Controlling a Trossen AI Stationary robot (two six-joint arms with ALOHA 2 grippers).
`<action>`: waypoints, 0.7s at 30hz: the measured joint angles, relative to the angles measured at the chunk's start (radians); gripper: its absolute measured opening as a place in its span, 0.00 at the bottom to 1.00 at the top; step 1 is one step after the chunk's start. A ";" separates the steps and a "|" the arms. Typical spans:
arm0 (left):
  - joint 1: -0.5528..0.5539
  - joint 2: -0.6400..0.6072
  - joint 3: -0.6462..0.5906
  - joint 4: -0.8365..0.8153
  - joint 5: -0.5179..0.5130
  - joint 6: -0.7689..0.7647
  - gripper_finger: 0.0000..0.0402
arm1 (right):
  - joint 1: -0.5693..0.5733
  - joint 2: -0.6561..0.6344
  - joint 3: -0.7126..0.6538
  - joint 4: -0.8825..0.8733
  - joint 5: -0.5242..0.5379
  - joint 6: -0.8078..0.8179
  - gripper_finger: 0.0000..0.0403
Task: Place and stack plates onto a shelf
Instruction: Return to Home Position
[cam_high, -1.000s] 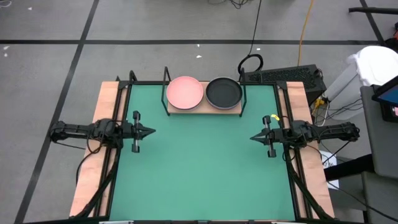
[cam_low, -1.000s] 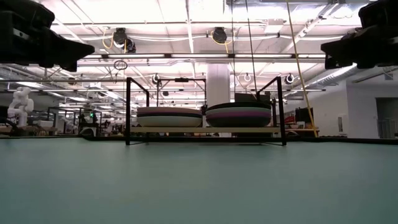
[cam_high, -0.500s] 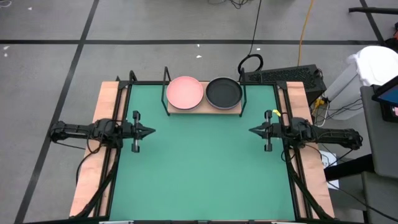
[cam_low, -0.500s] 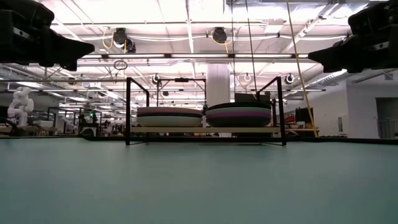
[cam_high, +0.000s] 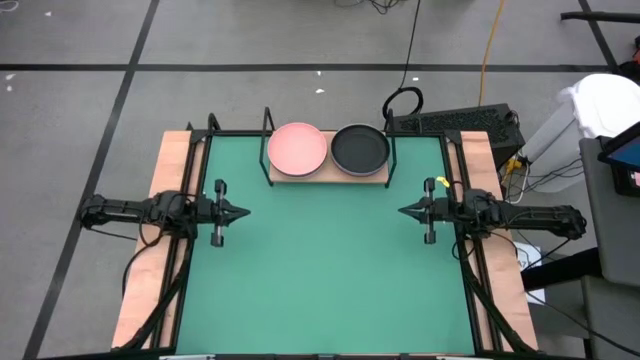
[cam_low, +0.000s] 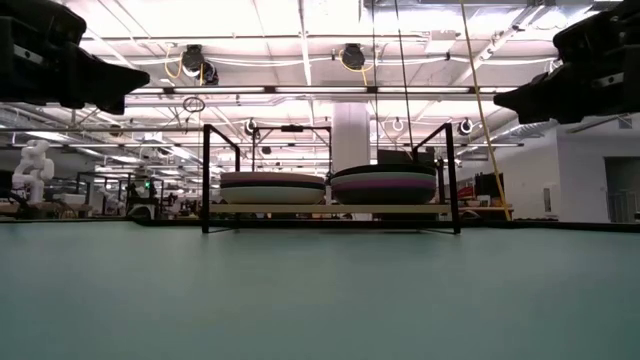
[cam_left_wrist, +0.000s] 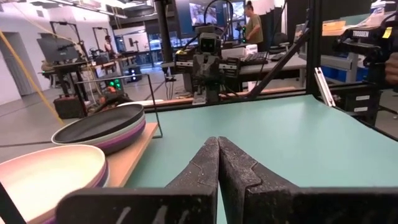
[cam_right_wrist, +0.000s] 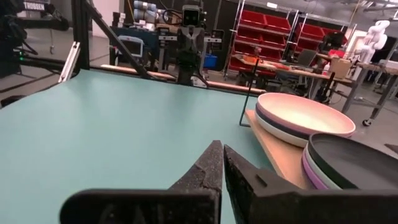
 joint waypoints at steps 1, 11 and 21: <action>0.000 0.000 0.000 0.000 0.000 0.000 0.01 | 0.000 0.000 0.000 0.002 0.000 0.003 0.00; 0.000 0.000 0.000 -0.005 0.025 -0.021 0.01 | 0.000 0.000 0.000 0.010 -0.077 0.024 0.00; -0.013 0.000 0.000 -0.012 0.048 -0.053 0.01 | 0.000 0.000 0.000 0.009 -0.077 0.025 0.00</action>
